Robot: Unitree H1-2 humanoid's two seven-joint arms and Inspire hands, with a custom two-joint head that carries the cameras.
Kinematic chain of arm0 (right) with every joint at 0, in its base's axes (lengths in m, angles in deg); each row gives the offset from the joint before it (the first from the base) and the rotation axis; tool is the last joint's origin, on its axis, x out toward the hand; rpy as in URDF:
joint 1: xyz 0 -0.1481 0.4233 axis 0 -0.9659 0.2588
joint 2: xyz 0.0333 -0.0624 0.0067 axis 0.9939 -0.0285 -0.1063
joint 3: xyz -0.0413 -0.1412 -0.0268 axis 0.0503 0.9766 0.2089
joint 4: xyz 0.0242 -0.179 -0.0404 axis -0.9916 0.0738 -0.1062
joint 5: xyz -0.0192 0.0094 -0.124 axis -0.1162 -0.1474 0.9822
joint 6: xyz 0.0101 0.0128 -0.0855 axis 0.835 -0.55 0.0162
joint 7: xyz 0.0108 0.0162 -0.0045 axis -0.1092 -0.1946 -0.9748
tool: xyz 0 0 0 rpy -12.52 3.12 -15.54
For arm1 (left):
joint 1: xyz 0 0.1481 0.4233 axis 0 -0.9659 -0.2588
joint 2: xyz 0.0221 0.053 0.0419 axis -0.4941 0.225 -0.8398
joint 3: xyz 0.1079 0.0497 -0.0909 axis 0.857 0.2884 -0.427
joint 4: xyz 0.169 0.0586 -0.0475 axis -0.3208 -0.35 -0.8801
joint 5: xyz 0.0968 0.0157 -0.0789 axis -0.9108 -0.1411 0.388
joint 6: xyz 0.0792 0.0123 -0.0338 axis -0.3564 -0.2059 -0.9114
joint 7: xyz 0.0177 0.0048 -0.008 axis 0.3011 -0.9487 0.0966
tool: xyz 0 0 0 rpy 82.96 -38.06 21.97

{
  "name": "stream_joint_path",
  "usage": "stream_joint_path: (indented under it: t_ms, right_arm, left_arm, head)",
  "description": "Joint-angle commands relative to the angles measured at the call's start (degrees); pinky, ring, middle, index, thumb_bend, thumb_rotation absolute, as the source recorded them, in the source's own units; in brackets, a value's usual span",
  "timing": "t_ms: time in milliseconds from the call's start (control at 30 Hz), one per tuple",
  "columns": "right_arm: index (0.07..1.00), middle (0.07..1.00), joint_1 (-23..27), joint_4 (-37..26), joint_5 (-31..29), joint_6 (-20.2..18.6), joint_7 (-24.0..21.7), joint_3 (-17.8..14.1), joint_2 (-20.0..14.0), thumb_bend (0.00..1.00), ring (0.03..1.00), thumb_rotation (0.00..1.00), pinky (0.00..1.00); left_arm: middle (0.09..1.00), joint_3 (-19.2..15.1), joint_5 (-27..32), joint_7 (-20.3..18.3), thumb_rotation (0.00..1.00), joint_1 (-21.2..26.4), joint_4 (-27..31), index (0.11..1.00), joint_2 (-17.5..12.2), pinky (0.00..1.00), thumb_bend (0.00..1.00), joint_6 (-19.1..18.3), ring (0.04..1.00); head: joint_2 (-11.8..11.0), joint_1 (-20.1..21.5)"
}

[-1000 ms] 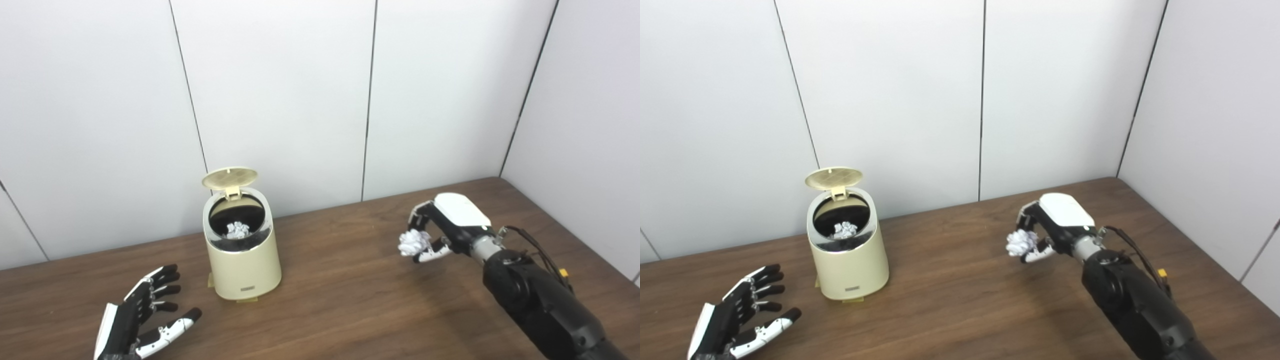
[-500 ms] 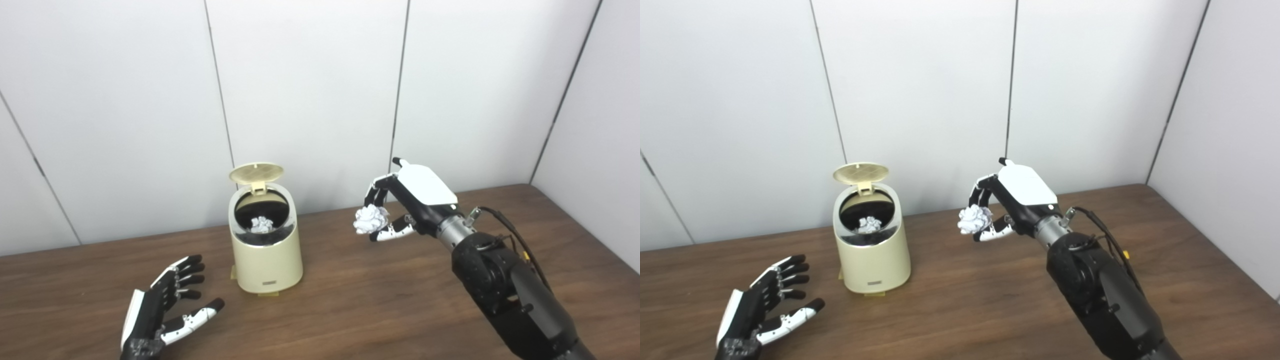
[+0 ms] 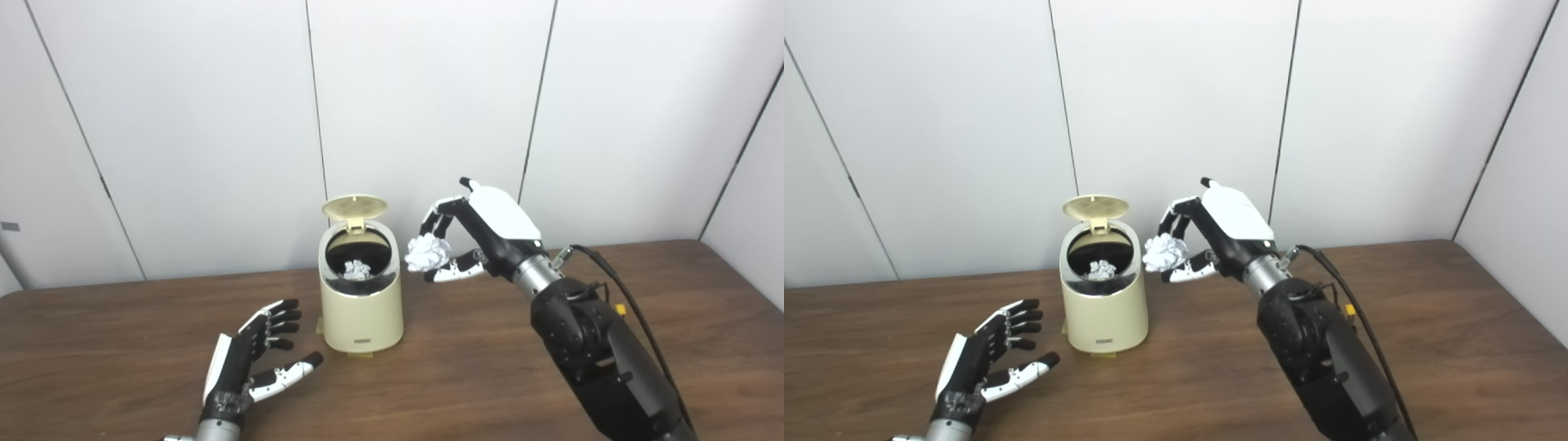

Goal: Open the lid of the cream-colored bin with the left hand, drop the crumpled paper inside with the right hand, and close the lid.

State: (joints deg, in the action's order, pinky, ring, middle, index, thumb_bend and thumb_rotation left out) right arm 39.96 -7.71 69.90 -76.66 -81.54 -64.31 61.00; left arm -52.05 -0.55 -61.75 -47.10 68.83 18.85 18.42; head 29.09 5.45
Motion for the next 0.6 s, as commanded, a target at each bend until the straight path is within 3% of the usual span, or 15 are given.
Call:
stream_joint_path:
  t_ms: [0,567]
  right_arm:
    - [0.522,0.451,3.4,0.0,-1.1,1.4,1.3,-0.8,0.8,0.53,0.678,0.0,1.0]
    - [0.508,0.459,8.0,6.9,-3.0,4.1,3.3,0.3,5.1,0.53,0.657,0.0,1.0]
  left_arm:
    - [0.778,0.8,-0.4,0.7,0.11,-0.5,-0.8,0.825,1.5,0.64,0.71,1.0,0.747]
    - [0.784,2.3,-2.4,2.1,0.11,-0.7,-0.5,0.825,2.3,0.67,0.71,0.3,0.754]
  head:
    - [0.1,-0.3]
    - [0.5,-2.2]
